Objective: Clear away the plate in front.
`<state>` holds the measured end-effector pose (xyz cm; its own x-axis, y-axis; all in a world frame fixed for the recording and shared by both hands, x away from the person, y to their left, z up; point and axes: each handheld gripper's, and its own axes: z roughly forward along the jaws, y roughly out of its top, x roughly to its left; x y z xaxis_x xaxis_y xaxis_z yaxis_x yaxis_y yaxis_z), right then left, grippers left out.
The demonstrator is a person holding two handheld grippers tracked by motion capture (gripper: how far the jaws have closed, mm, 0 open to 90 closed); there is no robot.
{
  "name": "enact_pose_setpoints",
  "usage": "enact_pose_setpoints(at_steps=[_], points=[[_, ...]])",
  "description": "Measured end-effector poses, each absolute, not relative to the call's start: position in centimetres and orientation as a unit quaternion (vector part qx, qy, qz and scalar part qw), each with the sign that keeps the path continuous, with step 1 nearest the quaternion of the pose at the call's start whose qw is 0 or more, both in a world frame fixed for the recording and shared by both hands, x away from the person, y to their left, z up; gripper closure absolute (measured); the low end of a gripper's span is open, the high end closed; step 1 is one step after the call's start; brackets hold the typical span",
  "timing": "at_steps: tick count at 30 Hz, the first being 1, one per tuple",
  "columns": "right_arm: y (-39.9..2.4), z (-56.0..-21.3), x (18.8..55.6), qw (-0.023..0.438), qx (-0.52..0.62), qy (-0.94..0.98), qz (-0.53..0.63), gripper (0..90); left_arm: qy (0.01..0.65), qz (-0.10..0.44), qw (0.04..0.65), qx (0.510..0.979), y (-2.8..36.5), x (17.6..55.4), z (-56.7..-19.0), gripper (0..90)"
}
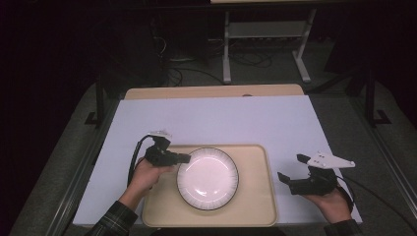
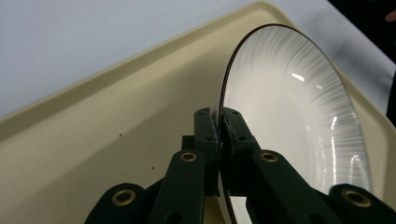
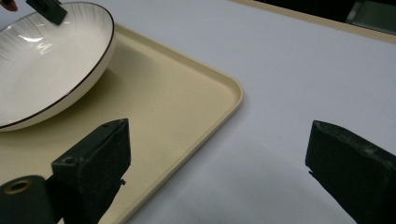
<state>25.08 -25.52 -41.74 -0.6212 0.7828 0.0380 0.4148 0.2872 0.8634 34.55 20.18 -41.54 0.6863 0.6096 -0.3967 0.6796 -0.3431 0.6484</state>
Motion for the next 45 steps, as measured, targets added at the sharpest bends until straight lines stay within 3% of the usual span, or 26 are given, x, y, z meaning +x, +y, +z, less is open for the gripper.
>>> enact_pose_setpoints(at_steps=[4,19,23,36,45], points=[[-25.5,-41.7,25.0,0.203,0.385,0.777,0.455,5.9,0.396,-0.056,0.412,0.819,20.1,34.9,-42.4,86.3],[-25.5,-41.7,25.0,0.204,0.386,0.776,0.455,6.0,0.356,-0.009,0.377,0.855,19.3,34.8,-43.1,82.7],[-25.5,-41.8,25.0,0.203,0.385,0.777,0.455,5.9,0.329,0.031,0.366,0.870,18.8,34.4,-43.2,61.2],[-25.4,-41.8,25.0,0.200,0.385,0.778,0.454,5.9,0.300,0.083,0.384,0.870,19.3,33.8,-41.9,9.9],[-25.5,-41.8,25.0,0.199,0.384,0.779,0.455,5.9,0.299,0.097,0.409,0.857,21.5,32.7,-40.6,1.4]])
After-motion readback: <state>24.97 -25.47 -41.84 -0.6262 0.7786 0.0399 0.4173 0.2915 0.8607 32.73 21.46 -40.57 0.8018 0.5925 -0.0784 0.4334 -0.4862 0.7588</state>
